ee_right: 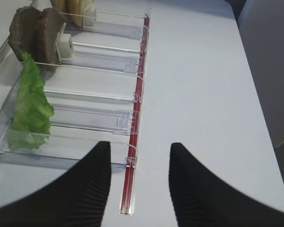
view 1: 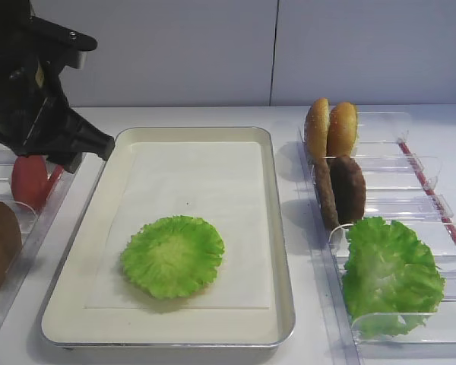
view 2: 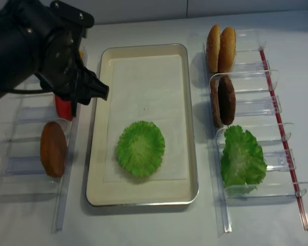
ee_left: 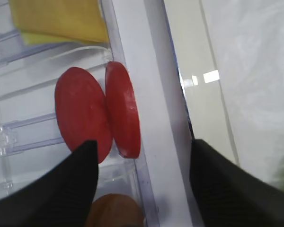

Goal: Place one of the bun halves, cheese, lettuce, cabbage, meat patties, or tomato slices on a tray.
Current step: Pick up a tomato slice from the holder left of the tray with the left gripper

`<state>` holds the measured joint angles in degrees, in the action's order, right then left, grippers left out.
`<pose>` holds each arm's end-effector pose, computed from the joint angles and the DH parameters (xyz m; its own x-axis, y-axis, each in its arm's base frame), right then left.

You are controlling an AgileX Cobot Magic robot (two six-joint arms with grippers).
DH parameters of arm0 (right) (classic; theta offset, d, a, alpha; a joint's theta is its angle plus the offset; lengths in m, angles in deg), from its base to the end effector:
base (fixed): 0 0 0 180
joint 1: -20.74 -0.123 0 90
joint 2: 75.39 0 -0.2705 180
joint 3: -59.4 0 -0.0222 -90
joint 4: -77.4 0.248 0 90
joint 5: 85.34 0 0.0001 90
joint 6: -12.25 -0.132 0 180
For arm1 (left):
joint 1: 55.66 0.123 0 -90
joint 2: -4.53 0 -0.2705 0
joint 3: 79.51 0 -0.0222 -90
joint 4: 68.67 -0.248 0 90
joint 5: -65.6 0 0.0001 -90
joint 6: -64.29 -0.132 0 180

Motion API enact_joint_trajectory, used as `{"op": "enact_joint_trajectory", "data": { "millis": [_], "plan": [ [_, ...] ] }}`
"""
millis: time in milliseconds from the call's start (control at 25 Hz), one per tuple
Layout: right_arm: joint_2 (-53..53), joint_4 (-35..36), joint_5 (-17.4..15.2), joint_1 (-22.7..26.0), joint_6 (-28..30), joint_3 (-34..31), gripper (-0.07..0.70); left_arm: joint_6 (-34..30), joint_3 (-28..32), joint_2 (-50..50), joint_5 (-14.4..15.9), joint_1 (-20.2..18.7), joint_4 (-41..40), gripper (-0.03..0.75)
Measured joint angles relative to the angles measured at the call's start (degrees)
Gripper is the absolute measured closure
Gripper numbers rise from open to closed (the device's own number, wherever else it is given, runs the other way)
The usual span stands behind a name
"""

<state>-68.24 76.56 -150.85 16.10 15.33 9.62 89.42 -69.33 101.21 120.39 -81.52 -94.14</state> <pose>0.0387 0.0014 0.2397 -0.5295 -0.1030 -0.8420 -0.1015 0.9932 -0.0576 0.3080 -0.0977 0.2257 -0.8770 0.2485 -0.4112 0.1475 0.9538 0.2617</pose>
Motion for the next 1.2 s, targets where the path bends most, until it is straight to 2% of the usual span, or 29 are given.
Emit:
{"op": "enact_joint_trajectory", "data": {
  "millis": [240, 840, 1040, 1200],
  "plan": [
    [0.0, 0.0, 0.0, 0.0, 0.0, 0.0, 0.292, 4.6, -0.67, 2.54, -0.11, 0.0, -4.41, 0.287],
    [0.0, 0.0, 0.12, 0.0, 0.0, 0.0, 0.292, 8.79, -0.81, 9.62, -1.92, 0.0, -8.9, 0.302],
    [0.0, 0.0, 0.12, 0.0, 0.0, 0.0, 0.292, 9.88, -0.81, 9.89, -3.79, 0.0, -9.03, 0.302],
    [0.0, 0.0, 0.12, 0.0, 0.0, 0.0, 0.292, 10.92, -0.81, 9.89, -4.16, 0.0, -10.04, 0.337]
  ]
}}
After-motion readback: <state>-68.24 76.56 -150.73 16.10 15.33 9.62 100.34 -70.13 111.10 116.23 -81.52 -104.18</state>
